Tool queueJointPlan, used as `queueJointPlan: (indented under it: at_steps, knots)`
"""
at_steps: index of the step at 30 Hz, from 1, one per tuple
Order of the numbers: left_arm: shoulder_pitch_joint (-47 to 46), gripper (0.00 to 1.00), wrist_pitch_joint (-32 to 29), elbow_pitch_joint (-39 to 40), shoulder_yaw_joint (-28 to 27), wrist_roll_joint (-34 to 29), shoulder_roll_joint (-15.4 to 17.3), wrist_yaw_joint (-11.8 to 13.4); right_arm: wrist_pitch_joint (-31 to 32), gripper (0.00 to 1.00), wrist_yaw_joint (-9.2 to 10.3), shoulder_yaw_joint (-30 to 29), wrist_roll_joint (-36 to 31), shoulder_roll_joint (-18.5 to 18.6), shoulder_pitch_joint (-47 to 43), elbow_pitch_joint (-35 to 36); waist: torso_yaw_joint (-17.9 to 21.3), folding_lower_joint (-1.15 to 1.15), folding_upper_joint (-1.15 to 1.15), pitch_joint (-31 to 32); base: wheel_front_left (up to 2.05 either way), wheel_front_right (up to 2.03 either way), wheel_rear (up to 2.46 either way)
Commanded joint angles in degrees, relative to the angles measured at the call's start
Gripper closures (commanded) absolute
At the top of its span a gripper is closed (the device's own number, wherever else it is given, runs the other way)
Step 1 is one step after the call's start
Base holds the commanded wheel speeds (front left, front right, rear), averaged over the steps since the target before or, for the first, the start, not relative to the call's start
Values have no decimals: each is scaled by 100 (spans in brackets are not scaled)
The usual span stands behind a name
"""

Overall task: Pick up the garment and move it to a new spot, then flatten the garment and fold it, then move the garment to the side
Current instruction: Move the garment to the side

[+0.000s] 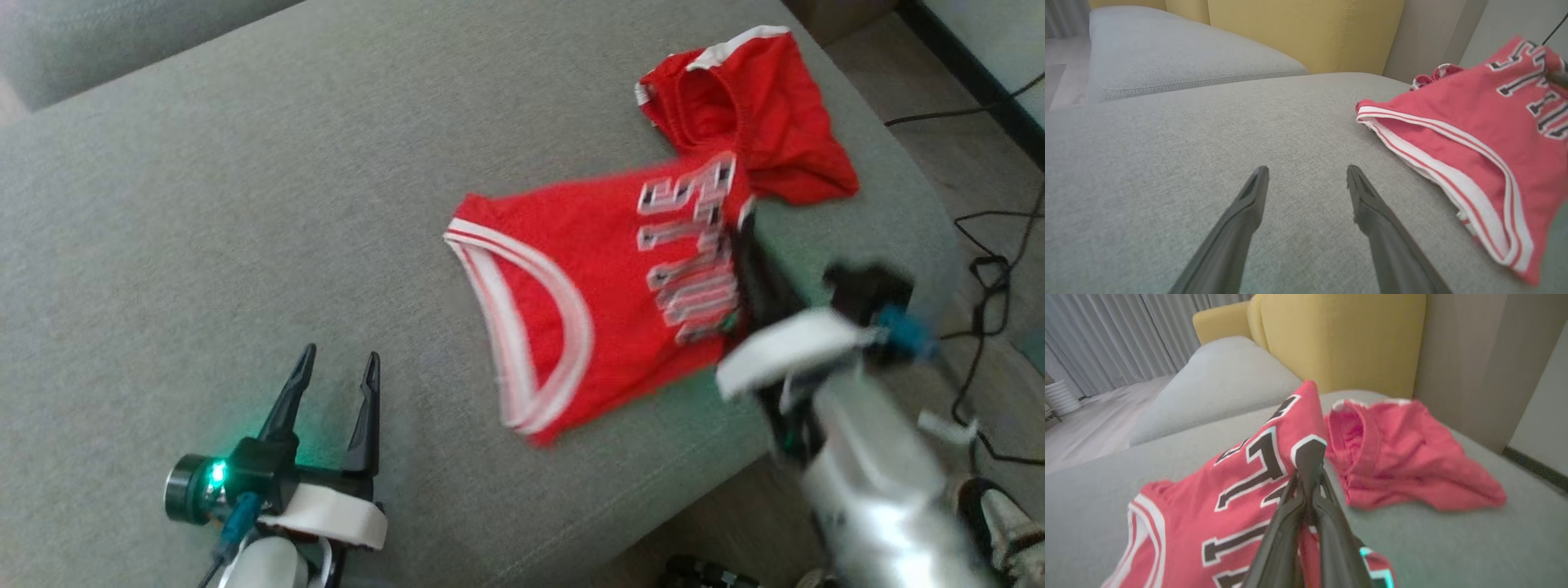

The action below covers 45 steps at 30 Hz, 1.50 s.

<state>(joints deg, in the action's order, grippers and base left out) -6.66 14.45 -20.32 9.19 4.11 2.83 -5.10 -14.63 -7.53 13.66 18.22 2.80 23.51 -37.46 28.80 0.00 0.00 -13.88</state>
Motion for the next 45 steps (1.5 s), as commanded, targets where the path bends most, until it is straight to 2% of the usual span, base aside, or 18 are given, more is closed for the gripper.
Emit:
queueJointPlan:
  at_steps: [1,3,6,13,15,17,18,19,22,27,35,40,45]
  knots:
    - [-118,0,55,121,-175,-43,5,-7,-37,100,4,1,-116,8,398,193,-59,0,0,-45,0,0,0]
    - [-128,0,55,113,-180,-45,5,-17,-37,100,4,-178,-405,8,723,88,-127,0,0,-86,0,0,0]
    - [-184,0,55,111,-169,-31,5,-23,-37,100,4,-795,-1114,62,1360,-290,-319,0,0,-158,0,0,0]
    - [-247,0,55,95,-223,-93,5,-32,-37,100,4,-2225,-2359,646,2138,-984,-635,0,0,-269,0,0,0]
    - [-276,0,55,106,-260,-127,5,-33,-37,100,4,-2923,-2947,804,2318,-1073,-715,0,0,-327,0,0,0]
    - [-288,0,55,118,-287,-151,5,-37,-37,97,4,-3297,-3272,805,2407,-1061,-743,0,0,-356,0,0,0]
    - [-291,0,55,125,-297,-160,5,-38,-37,18,4,-3464,-3422,785,2432,-1049,-752,0,0,-368,0,0,0]
    - [-294,0,55,130,-309,-171,5,-37,-37,0,4,-3615,-3537,738,2458,-1001,-759,0,0,-376,0,0,0]
    - [-314,0,55,131,-368,-190,5,-21,-37,0,4,-3884,-3731,534,2486,-828,-769,0,0,-392,0,0,0]
    - [-408,0,55,123,-481,-192,5,36,-37,0,4,-3511,-3632,218,2233,-490,-900,0,0,-335,0,0,0]
    - [-402,0,55,124,-469,1,5,220,-37,0,4,-2500,-2778,17,1317,44,-1538,0,0,-85,0,0,0]
    - [-330,0,55,46,-528,94,5,341,-37,0,4,-1890,-1907,11,739,220,-2058,0,0,105,0,0,0]
    - [-308,0,55,-10,-623,120,5,405,-37,0,4,-1614,-1616,10,357,256,-2412,0,0,260,0,0,0]
